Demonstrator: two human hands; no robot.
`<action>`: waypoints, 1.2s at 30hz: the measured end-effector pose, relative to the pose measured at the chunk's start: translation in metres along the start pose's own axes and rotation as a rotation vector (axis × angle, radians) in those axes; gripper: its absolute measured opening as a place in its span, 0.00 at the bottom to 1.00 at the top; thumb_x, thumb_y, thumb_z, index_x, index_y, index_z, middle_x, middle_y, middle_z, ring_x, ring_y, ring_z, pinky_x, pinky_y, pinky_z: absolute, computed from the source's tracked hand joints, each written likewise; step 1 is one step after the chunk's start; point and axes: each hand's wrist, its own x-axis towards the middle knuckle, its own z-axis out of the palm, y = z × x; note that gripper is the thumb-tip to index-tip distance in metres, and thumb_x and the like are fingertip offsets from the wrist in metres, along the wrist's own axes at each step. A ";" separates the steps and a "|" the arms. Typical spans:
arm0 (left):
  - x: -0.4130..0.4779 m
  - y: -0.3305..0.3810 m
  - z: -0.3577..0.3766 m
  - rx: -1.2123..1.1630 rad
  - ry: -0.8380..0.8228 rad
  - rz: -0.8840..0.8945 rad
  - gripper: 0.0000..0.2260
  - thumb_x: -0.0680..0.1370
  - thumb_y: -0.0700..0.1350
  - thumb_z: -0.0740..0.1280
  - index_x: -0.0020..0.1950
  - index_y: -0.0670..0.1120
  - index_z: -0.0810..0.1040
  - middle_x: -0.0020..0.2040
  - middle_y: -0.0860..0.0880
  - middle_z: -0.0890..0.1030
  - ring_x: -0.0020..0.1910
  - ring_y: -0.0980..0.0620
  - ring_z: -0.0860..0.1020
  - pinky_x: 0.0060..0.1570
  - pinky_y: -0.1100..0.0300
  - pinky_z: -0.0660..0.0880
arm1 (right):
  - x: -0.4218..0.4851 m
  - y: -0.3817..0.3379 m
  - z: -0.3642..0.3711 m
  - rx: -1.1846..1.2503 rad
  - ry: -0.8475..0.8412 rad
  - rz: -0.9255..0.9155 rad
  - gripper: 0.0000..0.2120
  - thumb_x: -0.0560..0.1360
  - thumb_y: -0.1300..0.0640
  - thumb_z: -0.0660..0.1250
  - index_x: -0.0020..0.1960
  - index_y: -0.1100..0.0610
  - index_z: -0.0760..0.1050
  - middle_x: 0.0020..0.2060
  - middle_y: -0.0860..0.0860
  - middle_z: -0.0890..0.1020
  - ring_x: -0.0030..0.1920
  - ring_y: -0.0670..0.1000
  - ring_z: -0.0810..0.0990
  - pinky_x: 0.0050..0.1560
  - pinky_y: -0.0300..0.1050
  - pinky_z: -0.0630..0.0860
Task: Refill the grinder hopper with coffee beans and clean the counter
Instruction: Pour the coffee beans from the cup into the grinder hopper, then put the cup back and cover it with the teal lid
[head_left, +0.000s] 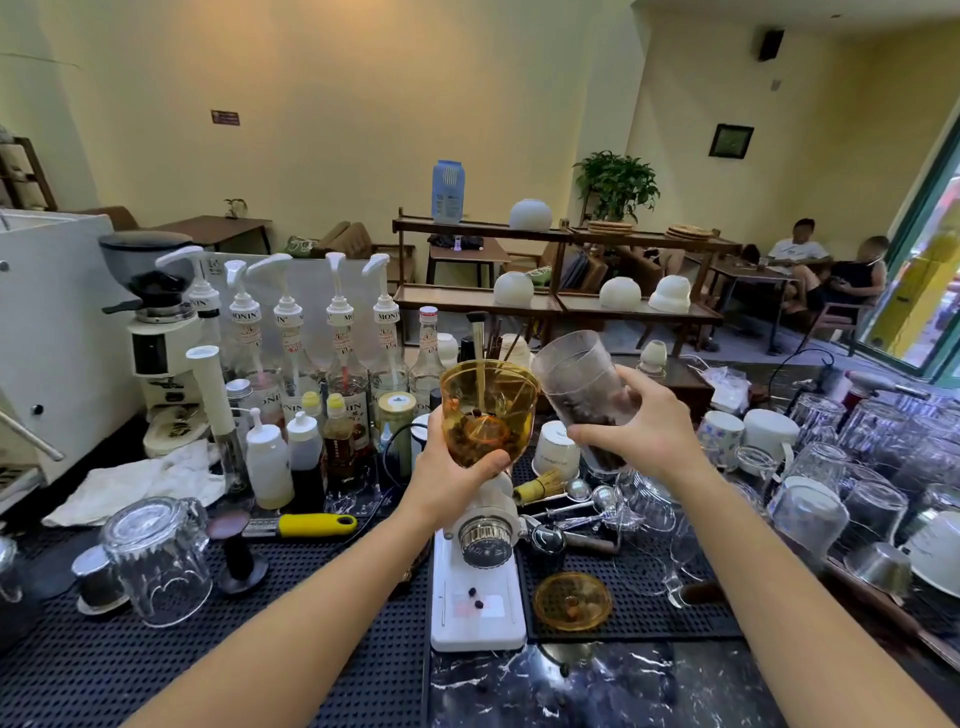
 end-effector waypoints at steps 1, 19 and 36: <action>-0.002 -0.001 -0.002 -0.006 -0.030 0.001 0.40 0.62 0.65 0.71 0.68 0.63 0.55 0.57 0.63 0.72 0.56 0.60 0.74 0.52 0.63 0.69 | -0.005 0.001 0.002 0.049 -0.007 0.013 0.30 0.54 0.44 0.80 0.54 0.44 0.75 0.42 0.40 0.79 0.43 0.40 0.76 0.37 0.36 0.69; -0.154 -0.184 -0.220 0.871 -0.439 0.051 0.38 0.71 0.69 0.56 0.75 0.50 0.59 0.74 0.46 0.65 0.73 0.47 0.62 0.70 0.49 0.58 | -0.125 -0.089 0.094 0.317 0.006 0.020 0.25 0.57 0.51 0.80 0.50 0.42 0.76 0.42 0.38 0.84 0.43 0.39 0.81 0.40 0.28 0.73; -0.164 -0.234 -0.242 1.071 -0.556 0.037 0.39 0.69 0.76 0.43 0.76 0.59 0.42 0.78 0.51 0.46 0.75 0.55 0.40 0.73 0.45 0.38 | -0.016 -0.083 0.364 0.285 -0.025 0.405 0.32 0.59 0.50 0.79 0.59 0.54 0.71 0.47 0.44 0.78 0.48 0.45 0.78 0.47 0.41 0.75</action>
